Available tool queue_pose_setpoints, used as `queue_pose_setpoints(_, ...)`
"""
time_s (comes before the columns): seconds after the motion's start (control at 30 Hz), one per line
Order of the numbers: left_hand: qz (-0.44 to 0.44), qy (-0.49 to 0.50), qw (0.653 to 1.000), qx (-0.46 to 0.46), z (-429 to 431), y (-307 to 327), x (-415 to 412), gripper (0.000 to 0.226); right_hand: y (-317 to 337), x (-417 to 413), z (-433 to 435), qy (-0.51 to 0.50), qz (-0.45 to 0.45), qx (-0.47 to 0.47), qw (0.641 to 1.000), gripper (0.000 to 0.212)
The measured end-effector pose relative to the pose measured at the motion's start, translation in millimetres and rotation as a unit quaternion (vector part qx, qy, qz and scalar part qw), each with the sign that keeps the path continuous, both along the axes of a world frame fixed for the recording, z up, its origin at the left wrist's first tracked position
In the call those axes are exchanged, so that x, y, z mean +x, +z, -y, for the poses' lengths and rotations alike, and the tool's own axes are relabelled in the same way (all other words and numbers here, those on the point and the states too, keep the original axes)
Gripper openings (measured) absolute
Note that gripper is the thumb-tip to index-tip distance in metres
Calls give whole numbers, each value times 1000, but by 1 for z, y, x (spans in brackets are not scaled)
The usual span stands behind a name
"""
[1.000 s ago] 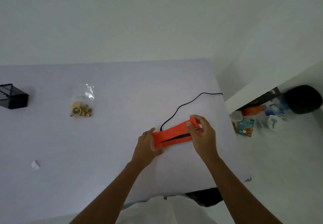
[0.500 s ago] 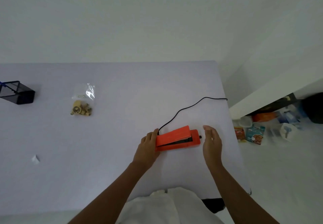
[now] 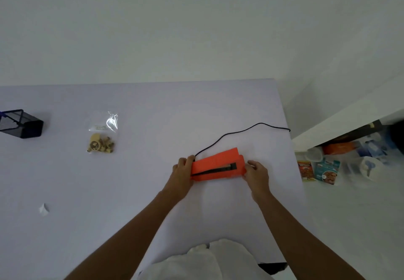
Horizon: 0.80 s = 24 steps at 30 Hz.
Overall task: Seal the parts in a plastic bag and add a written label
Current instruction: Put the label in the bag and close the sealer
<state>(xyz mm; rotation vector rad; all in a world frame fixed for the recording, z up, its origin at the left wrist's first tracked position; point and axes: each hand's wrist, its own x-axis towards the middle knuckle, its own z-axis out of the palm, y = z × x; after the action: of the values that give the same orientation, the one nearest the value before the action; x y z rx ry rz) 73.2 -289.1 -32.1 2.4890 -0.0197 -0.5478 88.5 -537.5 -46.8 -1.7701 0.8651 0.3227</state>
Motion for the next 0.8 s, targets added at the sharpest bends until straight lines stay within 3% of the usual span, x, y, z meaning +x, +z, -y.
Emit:
queue_pose_setpoints(0.4, -2, -32, 999, 20, -36, 7, 141, 75, -15, 120, -30, -17, 15, 33, 999, 41)
queue_pose_setpoints(0.7, -16, -42, 998, 48, -34, 8, 166, 82, -15, 143, -33, -8, 14, 13, 1000, 37)
queue_pose_setpoints(0.8, -22, -59, 996, 60, -34, 16, 163, 94, -14, 142, -31, 41, -10, -6, 999, 54)
